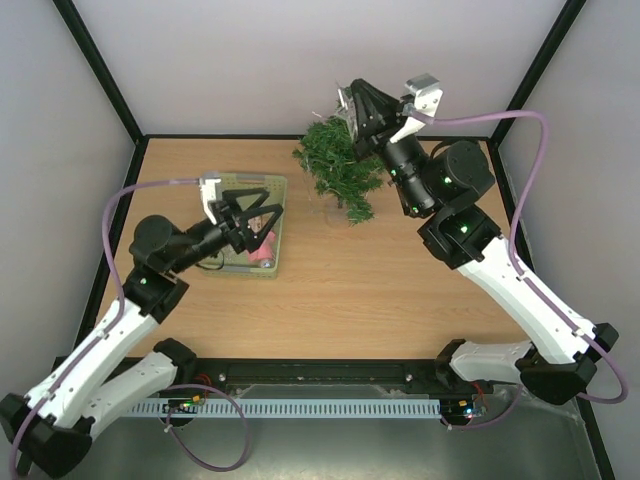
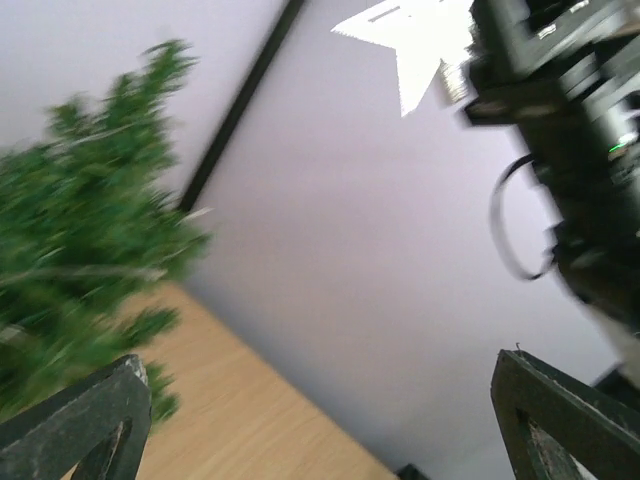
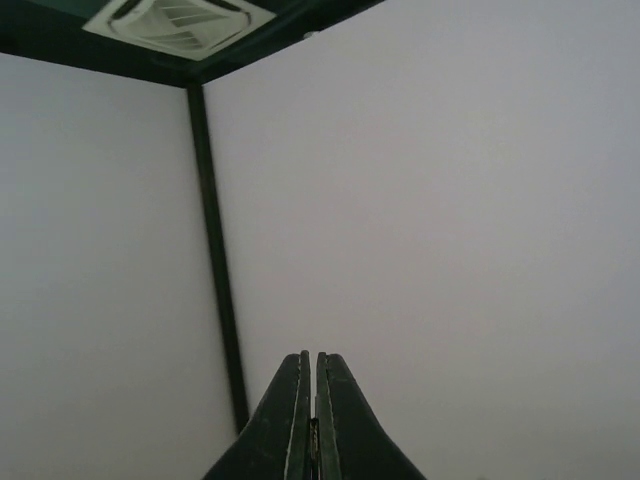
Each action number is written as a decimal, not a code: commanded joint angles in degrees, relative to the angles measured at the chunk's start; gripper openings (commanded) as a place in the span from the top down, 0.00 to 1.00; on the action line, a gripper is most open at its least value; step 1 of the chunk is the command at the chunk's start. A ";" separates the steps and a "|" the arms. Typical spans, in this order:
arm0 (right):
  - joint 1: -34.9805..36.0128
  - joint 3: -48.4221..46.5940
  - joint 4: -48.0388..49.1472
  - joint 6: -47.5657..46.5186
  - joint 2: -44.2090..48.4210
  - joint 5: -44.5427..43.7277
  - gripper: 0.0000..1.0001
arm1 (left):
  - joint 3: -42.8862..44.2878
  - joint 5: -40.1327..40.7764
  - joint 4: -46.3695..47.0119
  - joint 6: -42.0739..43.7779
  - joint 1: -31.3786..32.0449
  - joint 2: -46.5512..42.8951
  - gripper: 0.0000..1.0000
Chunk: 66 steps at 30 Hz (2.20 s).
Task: Decorate the small christmas tree
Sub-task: Place the decoration item on the Christmas tree.
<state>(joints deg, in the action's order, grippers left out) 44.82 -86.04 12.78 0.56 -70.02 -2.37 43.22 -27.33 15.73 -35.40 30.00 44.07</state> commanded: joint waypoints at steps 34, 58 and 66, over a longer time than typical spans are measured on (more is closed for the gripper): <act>0.31 21.59 17.01 39.82 5.35 25.70 0.98 | -1.85 -6.75 69.28 -34.01 2.03 22.93 0.95; 0.23 10.58 -38.97 10.48 10.23 52.33 0.49 | 5.26 -31.86 4.00 12.18 0.86 4.68 0.97; 0.20 11.94 -38.09 9.09 10.46 54.33 0.93 | 6.01 -33.56 3.50 11.03 0.96 6.39 0.97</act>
<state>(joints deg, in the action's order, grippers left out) 44.91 -74.04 -24.67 11.14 -60.73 49.01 47.83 -58.94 21.52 -26.15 31.09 50.17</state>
